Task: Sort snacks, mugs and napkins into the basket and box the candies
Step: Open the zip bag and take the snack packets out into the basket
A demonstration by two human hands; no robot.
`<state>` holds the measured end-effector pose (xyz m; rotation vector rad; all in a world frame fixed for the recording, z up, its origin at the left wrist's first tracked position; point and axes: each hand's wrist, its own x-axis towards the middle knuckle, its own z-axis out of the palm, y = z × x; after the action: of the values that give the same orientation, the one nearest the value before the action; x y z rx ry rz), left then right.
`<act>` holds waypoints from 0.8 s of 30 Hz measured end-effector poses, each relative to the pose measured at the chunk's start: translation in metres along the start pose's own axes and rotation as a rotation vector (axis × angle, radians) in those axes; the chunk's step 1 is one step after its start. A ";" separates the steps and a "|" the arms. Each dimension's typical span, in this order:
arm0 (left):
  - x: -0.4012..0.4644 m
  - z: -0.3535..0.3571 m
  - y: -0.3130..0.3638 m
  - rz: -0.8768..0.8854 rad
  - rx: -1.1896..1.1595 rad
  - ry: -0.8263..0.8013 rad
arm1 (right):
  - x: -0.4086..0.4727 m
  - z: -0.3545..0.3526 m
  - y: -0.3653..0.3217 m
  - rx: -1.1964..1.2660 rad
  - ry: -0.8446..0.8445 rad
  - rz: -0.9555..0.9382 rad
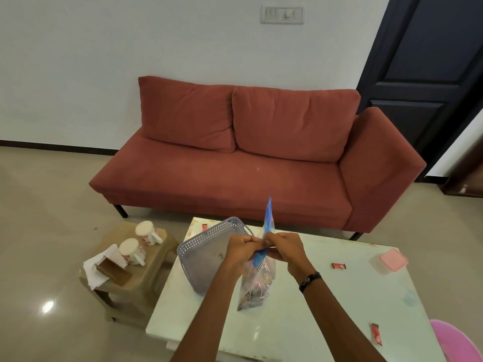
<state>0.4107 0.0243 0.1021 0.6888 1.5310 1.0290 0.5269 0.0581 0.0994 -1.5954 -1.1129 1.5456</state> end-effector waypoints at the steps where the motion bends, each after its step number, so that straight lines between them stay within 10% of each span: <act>1: -0.001 -0.004 0.002 -0.026 -0.041 -0.032 | -0.001 0.000 -0.002 0.053 -0.026 0.007; 14: 0.005 -0.016 -0.001 0.048 0.042 0.134 | -0.028 0.005 -0.016 -0.142 -0.352 0.159; 24: -0.025 -0.024 -0.010 0.050 0.321 -0.080 | -0.034 0.012 -0.007 -0.131 -0.125 -0.053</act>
<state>0.3937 -0.0073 0.1051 0.9832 1.6321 0.7885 0.5156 0.0294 0.1191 -1.5575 -1.3384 1.5834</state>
